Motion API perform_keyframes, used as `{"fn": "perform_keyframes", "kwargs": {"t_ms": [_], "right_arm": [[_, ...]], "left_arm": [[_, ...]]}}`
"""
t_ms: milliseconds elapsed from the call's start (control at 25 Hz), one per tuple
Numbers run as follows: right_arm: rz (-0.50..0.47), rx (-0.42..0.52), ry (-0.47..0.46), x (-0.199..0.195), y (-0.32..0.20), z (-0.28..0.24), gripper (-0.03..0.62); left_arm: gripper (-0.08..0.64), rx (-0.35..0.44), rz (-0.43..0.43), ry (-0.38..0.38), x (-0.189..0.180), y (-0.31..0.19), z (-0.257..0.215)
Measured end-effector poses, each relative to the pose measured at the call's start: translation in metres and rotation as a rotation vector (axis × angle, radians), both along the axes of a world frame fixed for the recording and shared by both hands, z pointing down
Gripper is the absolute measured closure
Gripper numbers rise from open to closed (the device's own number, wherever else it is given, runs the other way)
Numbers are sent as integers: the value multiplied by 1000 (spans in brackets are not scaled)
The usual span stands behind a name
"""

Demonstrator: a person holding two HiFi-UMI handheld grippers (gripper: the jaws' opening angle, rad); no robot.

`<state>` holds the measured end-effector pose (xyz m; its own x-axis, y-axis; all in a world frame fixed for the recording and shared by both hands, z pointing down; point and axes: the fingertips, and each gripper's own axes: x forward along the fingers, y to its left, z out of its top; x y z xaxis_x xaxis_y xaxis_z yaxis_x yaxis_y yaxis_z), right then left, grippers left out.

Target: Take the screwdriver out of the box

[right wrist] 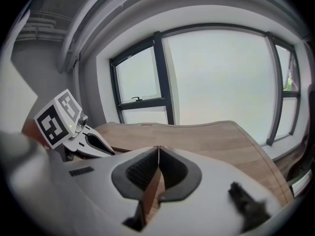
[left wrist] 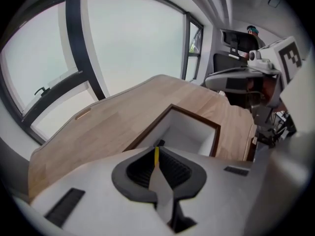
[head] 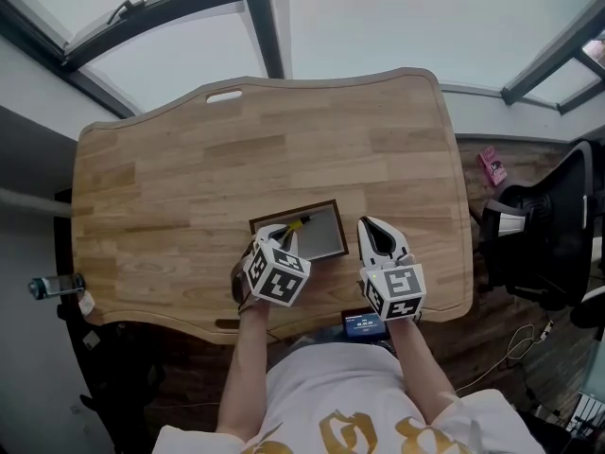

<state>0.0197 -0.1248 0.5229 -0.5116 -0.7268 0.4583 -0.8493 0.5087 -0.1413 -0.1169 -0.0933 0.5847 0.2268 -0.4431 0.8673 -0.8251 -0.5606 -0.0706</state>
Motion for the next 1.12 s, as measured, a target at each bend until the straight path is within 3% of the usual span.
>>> {"fn": "perform_keyframes", "kwargs": {"t_ms": [360, 520, 1120], "right_arm": [[-12, -22, 20, 5, -16, 13, 560], [-2, -35, 18, 11, -21, 17, 560], [-10, -66, 29, 13, -29, 32, 560]], "left_arm": [[543, -57, 70, -127, 5, -10, 15], [486, -83, 98, -130, 13, -10, 24], [456, -201, 89, -141, 16, -8, 50]]}}
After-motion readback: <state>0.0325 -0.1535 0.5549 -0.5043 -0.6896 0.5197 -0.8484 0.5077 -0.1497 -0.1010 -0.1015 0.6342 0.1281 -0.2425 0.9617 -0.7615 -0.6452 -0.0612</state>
